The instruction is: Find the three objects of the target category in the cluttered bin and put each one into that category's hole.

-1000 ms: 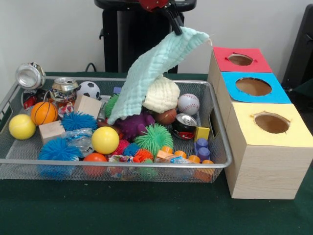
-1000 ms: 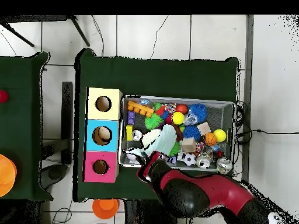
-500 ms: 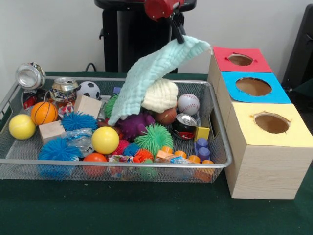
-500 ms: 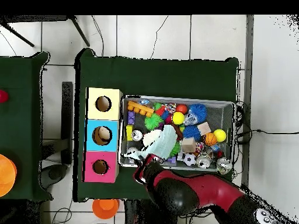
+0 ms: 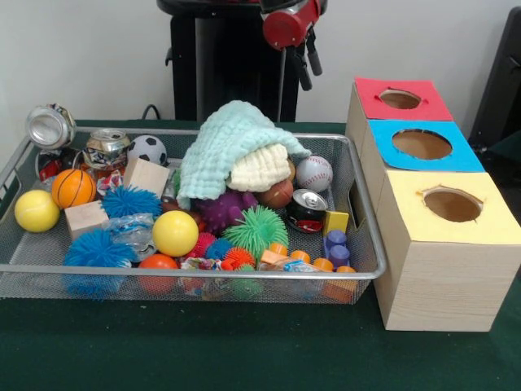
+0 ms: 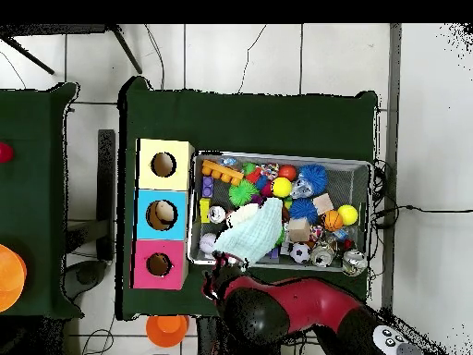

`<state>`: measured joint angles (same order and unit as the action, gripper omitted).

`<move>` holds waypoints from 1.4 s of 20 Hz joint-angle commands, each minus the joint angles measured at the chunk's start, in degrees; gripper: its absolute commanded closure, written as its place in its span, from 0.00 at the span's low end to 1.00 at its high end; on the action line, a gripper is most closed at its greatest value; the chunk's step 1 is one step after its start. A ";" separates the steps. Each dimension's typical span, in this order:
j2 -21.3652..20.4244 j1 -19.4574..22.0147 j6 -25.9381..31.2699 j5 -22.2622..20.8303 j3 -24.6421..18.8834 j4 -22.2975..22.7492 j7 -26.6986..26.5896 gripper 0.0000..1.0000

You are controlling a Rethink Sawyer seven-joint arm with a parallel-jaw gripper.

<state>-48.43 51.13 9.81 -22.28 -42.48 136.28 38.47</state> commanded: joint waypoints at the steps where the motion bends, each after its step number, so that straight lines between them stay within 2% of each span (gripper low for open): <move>1: 0.45 -0.15 1.77 -1.99 6.16 -6.61 9.86 0.00; 4: 0.56 -0.27 1.77 -2.37 6.38 -6.81 9.10 0.00; 11: -0.65 -7.65 9.09 -11.09 17.88 -14.45 6.39 0.00; 15: 1.08 -11.62 10.89 -16.66 23.07 -19.58 6.86 0.00; 20: 3.95 -10.31 10.26 -18.33 22.20 -22.15 5.31 0.00; 25: 4.31 -12.16 9.90 -22.15 24.57 -25.30 5.44 0.00; 28: 5.40 -9.66 8.82 -21.54 22.08 -26.03 3.75 0.00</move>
<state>-46.23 40.34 15.14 -40.00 -21.88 120.50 38.47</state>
